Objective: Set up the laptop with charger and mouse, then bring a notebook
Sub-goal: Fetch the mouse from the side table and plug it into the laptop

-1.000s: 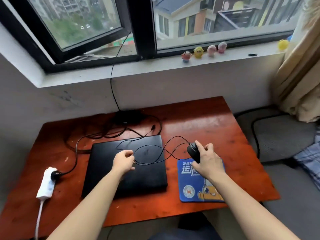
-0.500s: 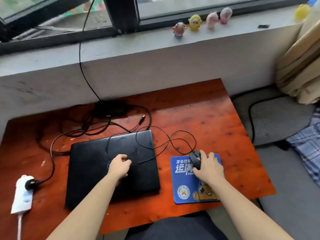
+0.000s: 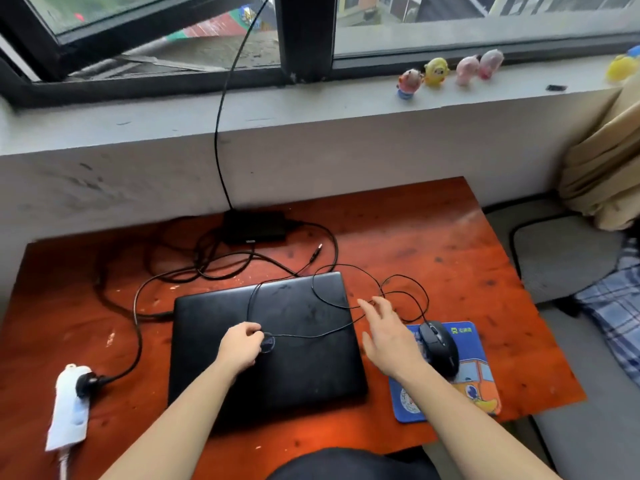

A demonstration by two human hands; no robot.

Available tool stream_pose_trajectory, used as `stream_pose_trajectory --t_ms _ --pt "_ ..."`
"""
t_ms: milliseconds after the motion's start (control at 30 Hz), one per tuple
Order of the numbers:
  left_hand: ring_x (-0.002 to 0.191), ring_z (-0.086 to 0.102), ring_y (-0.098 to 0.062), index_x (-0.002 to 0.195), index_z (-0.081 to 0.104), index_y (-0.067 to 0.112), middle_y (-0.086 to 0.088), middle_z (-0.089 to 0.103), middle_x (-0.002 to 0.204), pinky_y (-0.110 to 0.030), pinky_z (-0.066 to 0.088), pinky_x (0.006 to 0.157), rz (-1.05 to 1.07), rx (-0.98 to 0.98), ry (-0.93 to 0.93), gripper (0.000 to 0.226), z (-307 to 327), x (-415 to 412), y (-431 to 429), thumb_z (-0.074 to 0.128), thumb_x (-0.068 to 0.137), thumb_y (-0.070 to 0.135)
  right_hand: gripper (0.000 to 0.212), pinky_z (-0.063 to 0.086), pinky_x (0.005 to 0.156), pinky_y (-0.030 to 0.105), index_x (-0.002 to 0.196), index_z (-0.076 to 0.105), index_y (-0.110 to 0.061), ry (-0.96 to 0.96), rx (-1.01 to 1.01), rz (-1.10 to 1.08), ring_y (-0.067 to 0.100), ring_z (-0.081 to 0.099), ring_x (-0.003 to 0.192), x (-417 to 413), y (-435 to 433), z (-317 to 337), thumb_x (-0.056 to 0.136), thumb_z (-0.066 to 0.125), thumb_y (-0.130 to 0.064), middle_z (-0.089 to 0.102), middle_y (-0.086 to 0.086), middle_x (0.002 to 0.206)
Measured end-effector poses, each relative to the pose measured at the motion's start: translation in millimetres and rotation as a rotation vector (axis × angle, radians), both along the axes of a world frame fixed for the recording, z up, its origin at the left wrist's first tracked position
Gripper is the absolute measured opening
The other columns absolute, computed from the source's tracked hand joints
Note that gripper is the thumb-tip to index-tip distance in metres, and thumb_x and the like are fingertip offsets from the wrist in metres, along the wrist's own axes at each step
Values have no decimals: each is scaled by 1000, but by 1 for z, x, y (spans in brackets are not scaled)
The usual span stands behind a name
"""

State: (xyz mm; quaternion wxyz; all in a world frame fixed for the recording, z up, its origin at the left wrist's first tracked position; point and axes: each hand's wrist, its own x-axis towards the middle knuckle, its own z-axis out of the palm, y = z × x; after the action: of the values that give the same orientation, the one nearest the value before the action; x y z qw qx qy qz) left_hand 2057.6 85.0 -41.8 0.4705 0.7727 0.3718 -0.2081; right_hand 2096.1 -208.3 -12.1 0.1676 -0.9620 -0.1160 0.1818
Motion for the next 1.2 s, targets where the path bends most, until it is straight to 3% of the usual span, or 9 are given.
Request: stream_pose_trajectory --t_ms 167,300,500,600,667,900,967,1067,1200 --pt "56 53 -21 73 68 11 0 60 62 -24 40 53 -242 -7 163 23 1 -3 18 59 86 29 29 47 84 43 128 52 -20 80 -155 176 29 50 111 -6 35 -14 100 43 -18 49 5 121" --pt "90 62 -21 94 56 21 3 54 101 -33 49 80 -366 321 119 26 6 12 19 66 82 43 21 46 82 40 118 55 -21 140 -188 170 27 50 108 -8 24 -19 102 41 -21 51 5 114" --pt "106 60 -28 115 57 19 -4 52 122 -35 44 82 -204 405 8 31 6 36 -2 64 86 28 16 48 79 40 114 48 -22 109 -98 110 26 54 103 -9 14 -14 98 46 -23 51 2 110" --pt "97 63 -23 89 68 25 2 69 102 -30 46 77 -183 364 1 10 9 34 -8 59 86 27 34 49 82 40 134 43 -28 82 -39 84 26 56 104 -1 20 -9 100 45 -25 52 2 115" --pt "83 65 -20 71 69 21 5 72 81 -30 50 72 -191 316 23 20 11 25 -8 58 86 29 44 49 85 40 144 37 -31 78 -33 88 27 55 107 5 27 -7 101 44 -27 50 3 120" --pt "51 70 -11 61 73 13 8 71 55 -23 51 62 -267 180 325 63 6 -37 8 42 88 61 37 48 91 37 125 53 -23 140 -101 191 24 43 116 -4 38 -17 95 56 -45 40 2 127" --pt "53 70 -11 63 73 15 8 71 55 -24 52 68 -353 336 417 79 6 -48 12 28 84 76 33 49 88 38 117 53 -21 151 -117 202 25 49 110 -11 29 -20 95 56 -45 43 3 122" --pt "83 70 -19 85 74 21 4 75 85 -29 49 72 -538 681 414 86 5 -49 13 15 80 84 30 49 85 38 114 53 -19 120 -106 205 25 50 108 -22 16 -23 96 55 -43 44 4 118" --pt "101 64 -24 106 63 20 -1 66 108 -36 50 76 -620 863 235 74 6 -24 9 33 80 82 27 47 90 36 117 57 -18 39 -46 244 24 49 113 -33 4 -24 94 59 -32 46 3 120"
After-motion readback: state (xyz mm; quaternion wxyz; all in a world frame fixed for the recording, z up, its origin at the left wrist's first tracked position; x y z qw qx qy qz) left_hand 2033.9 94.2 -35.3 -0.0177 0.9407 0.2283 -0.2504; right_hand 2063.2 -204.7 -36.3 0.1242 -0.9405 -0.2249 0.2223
